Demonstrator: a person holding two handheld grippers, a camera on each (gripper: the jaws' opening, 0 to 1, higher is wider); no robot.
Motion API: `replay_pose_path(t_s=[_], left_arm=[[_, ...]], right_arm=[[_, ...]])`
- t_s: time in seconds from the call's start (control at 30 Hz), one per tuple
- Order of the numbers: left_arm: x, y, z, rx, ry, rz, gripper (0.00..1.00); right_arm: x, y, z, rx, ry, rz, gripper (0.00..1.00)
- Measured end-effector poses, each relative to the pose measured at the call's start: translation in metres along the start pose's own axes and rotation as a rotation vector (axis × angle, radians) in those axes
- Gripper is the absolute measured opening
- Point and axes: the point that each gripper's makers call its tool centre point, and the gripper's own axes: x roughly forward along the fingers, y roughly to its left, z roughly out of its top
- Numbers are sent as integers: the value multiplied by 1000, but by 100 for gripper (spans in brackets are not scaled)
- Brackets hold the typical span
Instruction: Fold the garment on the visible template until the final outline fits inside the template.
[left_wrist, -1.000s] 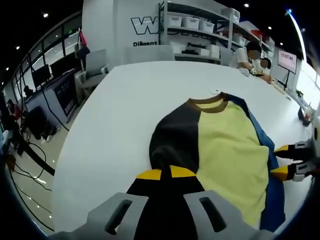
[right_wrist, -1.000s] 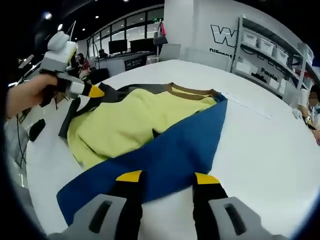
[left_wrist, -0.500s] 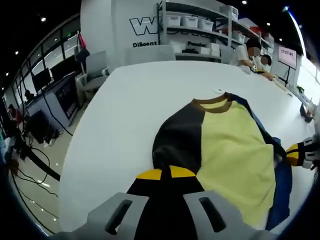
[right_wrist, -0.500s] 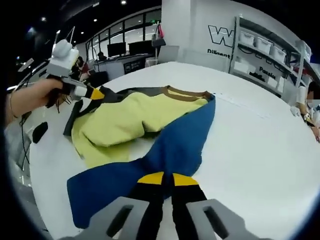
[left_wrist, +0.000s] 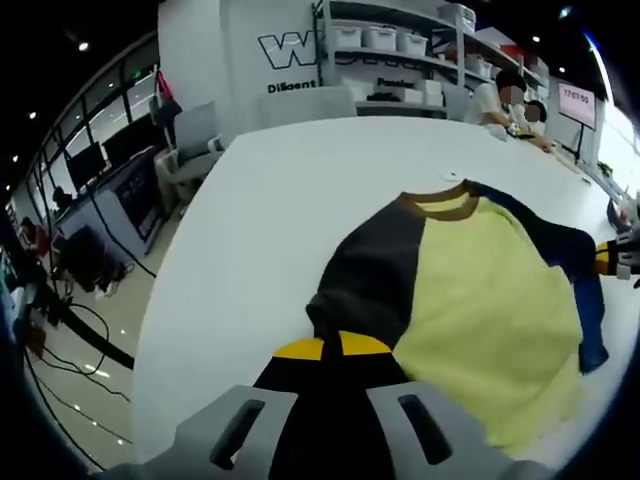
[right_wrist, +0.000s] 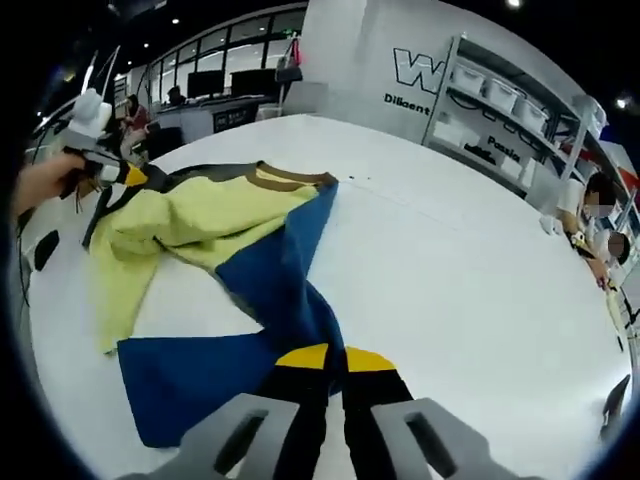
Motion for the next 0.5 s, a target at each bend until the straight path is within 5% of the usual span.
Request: replay_pose_path(t_s=[0.5], left_arm=[[13, 19, 1, 0, 10, 32, 2]], right_arm=[[-1, -74, -21, 3, 87, -100, 0]])
